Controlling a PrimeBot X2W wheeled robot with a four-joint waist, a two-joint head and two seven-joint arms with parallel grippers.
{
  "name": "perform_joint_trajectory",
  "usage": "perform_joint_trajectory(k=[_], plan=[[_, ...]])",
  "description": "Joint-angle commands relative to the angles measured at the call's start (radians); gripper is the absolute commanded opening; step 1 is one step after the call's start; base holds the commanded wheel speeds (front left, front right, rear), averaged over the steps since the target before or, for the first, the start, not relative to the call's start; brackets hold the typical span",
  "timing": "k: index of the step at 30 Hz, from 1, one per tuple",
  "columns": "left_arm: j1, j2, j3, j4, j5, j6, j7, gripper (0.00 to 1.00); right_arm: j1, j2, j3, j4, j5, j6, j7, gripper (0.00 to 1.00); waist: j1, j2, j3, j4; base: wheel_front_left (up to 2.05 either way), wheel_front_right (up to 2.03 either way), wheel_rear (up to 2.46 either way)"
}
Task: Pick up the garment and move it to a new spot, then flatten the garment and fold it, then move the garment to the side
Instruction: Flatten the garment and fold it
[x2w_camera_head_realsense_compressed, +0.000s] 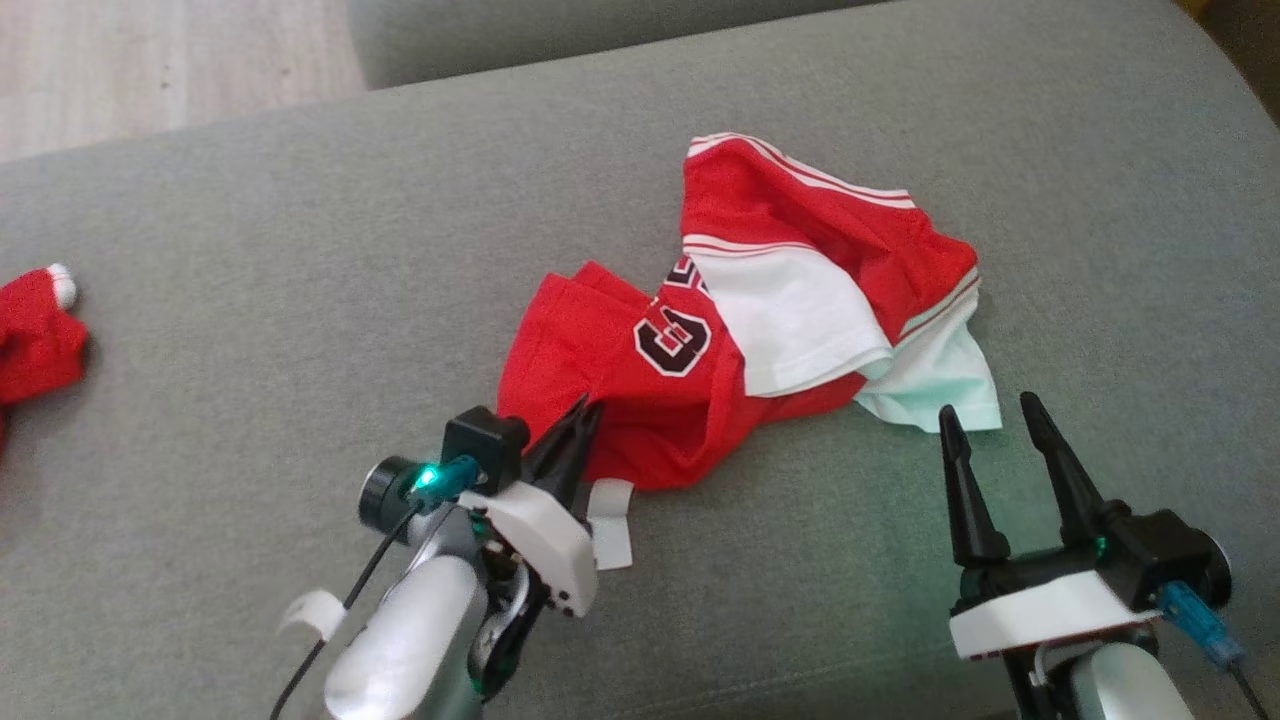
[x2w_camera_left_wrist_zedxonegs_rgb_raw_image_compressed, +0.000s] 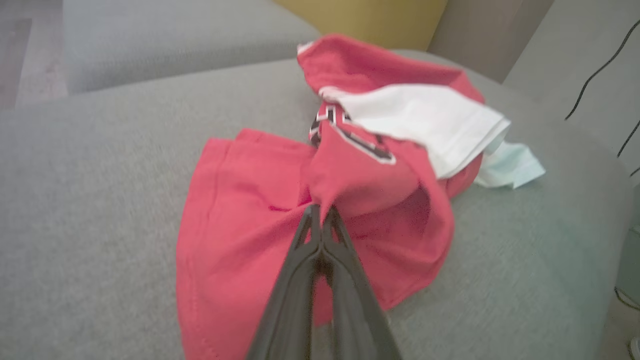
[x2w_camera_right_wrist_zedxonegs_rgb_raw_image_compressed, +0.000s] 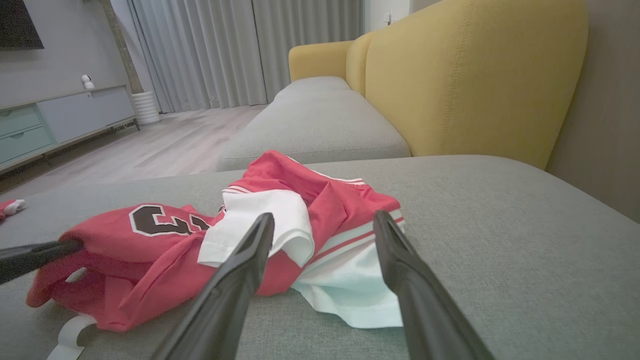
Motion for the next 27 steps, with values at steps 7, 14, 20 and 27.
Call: perform_joint_trajectory(k=[7, 14, 20, 27], plan=[[0.134, 0.062, 0.038, -0.440, -0.048, 0.052, 0.123, 0.00, 0.012, -0.003, 0.004, -0.027, -0.001, -0.001, -0.011, 1.00, 0.0000, 0.0000, -0.049, 0.076, 0.00, 0.00, 0.00], [0.233, 0.154, 0.052, -0.895, -0.047, 0.113, 0.304, 0.00, 0.018, -0.006, 0.011, -0.024, -0.001, -0.001, -0.011, 1.00, 0.0000, 0.0000, -0.077, 0.132, 0.00, 0.00, 0.00], [0.197, 0.183, 0.054, -1.067, -0.045, 0.117, 0.412, 0.00, 0.015, -0.007, 0.022, -0.018, 0.000, -0.001, -0.011, 1.00, 0.0000, 0.0000, -0.087, 0.142, 0.00, 0.00, 0.00], [0.070, 0.202, 0.092, -0.935, -0.121, 0.072, 0.522, 0.00, -0.006, -0.006, 0.048, -0.016, 0.008, -0.001, -0.011, 1.00, 0.0000, 0.0000, -0.062, 0.096, 0.00, 0.00, 0.00]])
